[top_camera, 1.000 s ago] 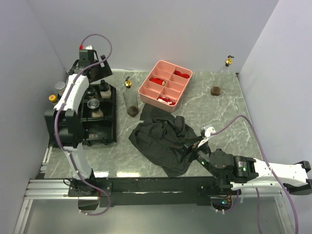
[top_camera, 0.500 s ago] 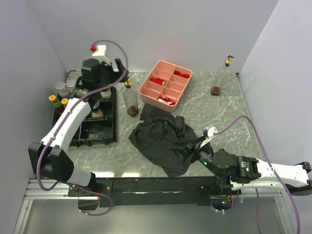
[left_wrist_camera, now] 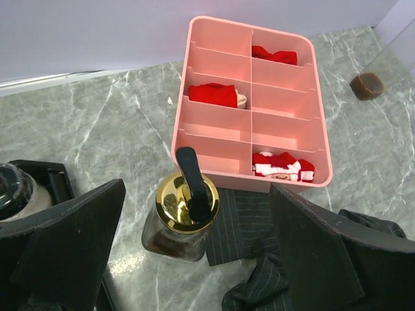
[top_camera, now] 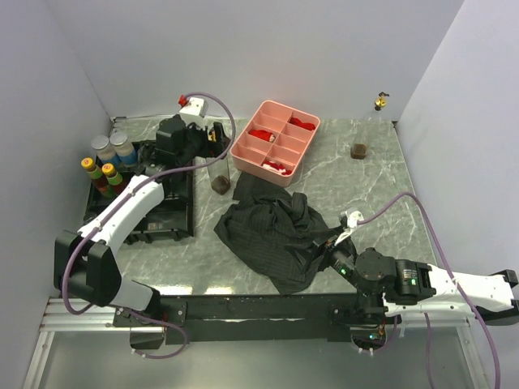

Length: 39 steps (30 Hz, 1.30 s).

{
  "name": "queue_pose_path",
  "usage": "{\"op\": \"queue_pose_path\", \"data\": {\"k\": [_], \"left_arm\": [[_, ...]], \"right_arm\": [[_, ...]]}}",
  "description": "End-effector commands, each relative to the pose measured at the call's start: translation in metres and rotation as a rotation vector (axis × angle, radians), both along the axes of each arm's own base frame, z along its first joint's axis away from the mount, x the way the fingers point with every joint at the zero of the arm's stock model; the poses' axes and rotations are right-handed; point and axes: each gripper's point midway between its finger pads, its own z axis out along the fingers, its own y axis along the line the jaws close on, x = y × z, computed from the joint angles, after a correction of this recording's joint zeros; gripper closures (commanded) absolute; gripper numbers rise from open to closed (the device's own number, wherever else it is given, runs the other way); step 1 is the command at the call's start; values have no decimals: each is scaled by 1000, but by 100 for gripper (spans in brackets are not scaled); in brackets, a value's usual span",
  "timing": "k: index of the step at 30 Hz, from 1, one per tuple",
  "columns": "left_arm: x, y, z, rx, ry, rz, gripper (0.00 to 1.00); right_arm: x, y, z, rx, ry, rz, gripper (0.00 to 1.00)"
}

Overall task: Organize the condiment bottles
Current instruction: Pick up the bottle from the center of the board.

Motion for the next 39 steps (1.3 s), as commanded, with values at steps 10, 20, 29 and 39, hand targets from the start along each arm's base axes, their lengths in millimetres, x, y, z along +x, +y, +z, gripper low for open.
{"op": "queue_pose_path", "data": {"k": [10,20,29,39], "left_arm": [[8,-15,-26,27,-33,-72,21],[12,-5,-4,-4,-71,12,77],[11,3,41,-56,-66,98,99],[-21,51,85,-88,-142,289,99]], "right_arm": [[3,-4,11,37,-15,-21,0],[4,-4,8,29,-16,-33,0],[5,0,4,16,-9,-37,0],[4,-1,2,31,-6,-30,0]]}}
